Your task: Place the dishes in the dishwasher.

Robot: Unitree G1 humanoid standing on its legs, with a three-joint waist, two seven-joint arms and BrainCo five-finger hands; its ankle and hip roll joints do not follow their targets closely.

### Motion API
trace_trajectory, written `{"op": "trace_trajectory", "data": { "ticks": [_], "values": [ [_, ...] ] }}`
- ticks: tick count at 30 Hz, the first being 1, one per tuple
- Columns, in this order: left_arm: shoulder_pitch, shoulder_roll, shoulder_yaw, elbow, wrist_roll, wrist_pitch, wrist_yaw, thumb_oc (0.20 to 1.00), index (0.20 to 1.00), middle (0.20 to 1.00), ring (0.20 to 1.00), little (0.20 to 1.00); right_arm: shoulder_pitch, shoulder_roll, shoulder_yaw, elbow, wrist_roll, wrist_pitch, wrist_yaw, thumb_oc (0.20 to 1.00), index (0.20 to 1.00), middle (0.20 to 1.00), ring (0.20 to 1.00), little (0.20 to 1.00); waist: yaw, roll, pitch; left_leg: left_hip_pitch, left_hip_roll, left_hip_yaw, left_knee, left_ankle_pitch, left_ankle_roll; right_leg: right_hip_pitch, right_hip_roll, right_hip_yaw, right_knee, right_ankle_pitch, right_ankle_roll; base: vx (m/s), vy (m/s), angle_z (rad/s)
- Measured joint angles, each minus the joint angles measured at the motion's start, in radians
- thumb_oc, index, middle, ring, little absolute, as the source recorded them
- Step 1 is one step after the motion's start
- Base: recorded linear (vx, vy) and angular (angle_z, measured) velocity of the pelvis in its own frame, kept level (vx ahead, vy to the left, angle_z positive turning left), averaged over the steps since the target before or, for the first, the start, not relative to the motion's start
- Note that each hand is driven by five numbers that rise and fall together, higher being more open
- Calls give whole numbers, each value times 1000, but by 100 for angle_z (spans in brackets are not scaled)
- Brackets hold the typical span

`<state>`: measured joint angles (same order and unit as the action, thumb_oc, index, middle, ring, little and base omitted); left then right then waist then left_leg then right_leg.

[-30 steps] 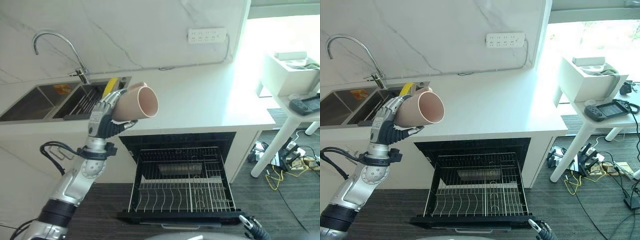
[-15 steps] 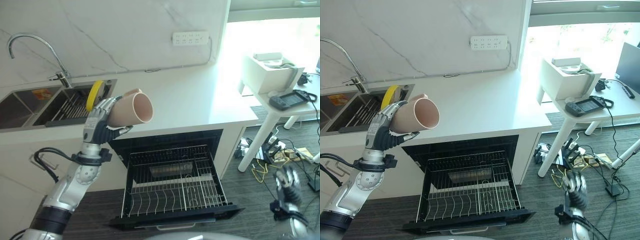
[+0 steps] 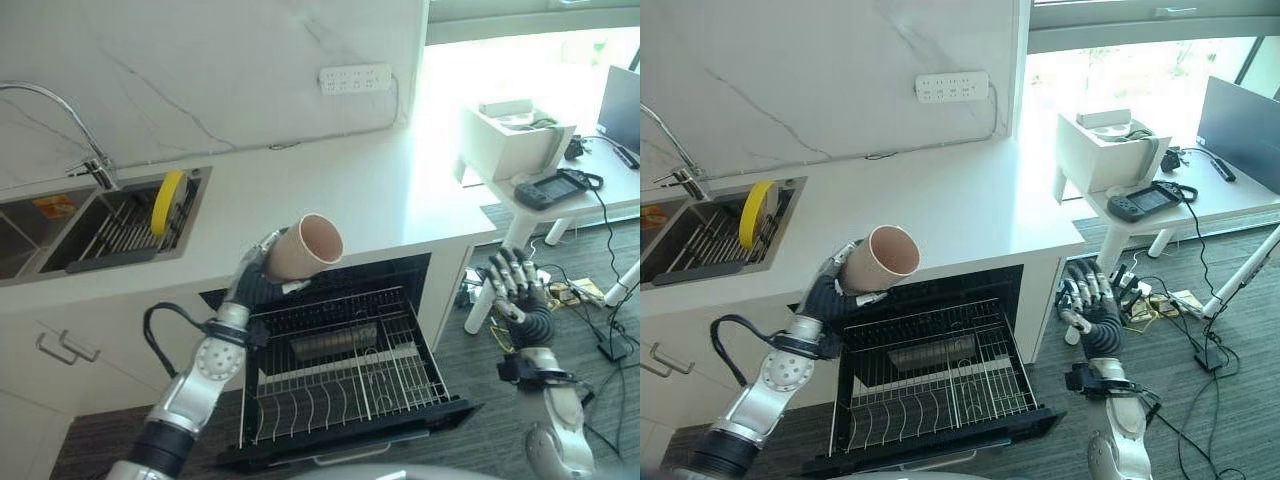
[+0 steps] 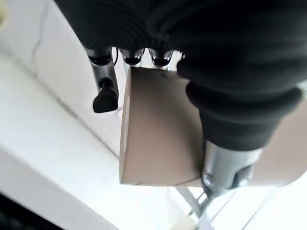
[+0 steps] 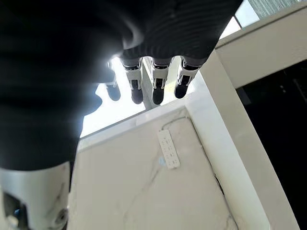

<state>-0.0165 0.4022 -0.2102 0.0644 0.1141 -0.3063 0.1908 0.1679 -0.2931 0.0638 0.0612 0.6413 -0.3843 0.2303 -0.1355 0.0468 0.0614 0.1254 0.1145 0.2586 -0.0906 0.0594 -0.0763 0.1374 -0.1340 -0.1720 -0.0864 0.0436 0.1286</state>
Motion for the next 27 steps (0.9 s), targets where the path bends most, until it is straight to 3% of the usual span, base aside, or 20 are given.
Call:
{"op": "trace_trajectory", "data": {
  "ticks": [11, 14, 20, 27],
  "values": [
    [0, -18, -28, 12, -253, 24, -77, 200, 200, 200, 200, 200, -46, -42, 86, -35, 7, 30, 13, 1000, 1000, 1000, 1000, 1000, 45, -3, 1, -3, 0, -23, 0, 0, 0, 17, 0, -20, 0, 0, 0, -2, -4, 6],
    [0, -15, -29, -9, -252, 34, -88, 200, 200, 200, 200, 200, -60, -59, 96, -35, 6, 62, 11, 1000, 1000, 1000, 1000, 1000, 66, -11, 3, -4, 0, -34, 0, 0, 0, 27, 0, -36, 0, -3, 0, 2, -11, 13],
    [0, -3, -73, -16, -237, 44, -83, 200, 200, 200, 200, 200, -97, -80, 168, -82, 7, 150, 15, 1000, 1000, 1000, 1000, 1000, 66, -15, 2, -8, -1, -57, 0, 1, -1, 33, 1, -54, 0, -8, 1, -4, -12, 8],
    [-8, 14, -95, -16, -91, 51, -19, 200, 200, 200, 200, 200, -130, -106, 243, -118, 9, 218, 26, 1000, 1000, 1000, 1000, 1000, 69, -16, 2, -8, -1, -60, 0, 4, -2, 35, 2, -57, 0, -9, 0, -3, -2, 1]
  ]
}}
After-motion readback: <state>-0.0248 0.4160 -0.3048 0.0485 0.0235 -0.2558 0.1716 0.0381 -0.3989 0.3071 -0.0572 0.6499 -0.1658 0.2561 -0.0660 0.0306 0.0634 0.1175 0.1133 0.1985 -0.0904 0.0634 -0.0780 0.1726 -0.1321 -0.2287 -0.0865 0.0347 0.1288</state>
